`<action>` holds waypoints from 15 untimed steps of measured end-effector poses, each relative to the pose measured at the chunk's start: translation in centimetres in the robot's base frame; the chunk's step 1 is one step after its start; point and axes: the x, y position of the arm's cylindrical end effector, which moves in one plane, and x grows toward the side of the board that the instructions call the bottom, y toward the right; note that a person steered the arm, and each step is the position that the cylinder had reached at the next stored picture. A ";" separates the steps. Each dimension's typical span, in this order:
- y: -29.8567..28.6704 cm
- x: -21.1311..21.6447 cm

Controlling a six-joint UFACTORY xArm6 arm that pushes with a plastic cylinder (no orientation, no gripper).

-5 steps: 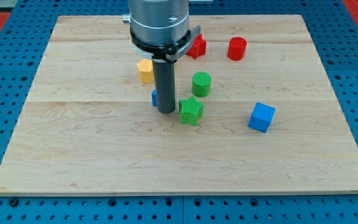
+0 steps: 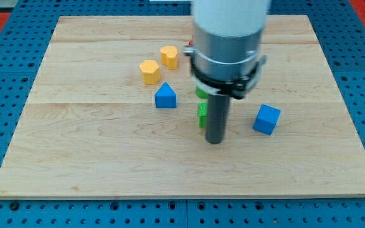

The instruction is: Move the green circle towards the red star

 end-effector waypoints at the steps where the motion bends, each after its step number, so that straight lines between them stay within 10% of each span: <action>1: 2.0 1.6; 2: 6.9 4.4; 4: 18.7 -5.5; 6: 8.8 -16.2; 11: 2.5 -8.1; 15: -3.1 -10.5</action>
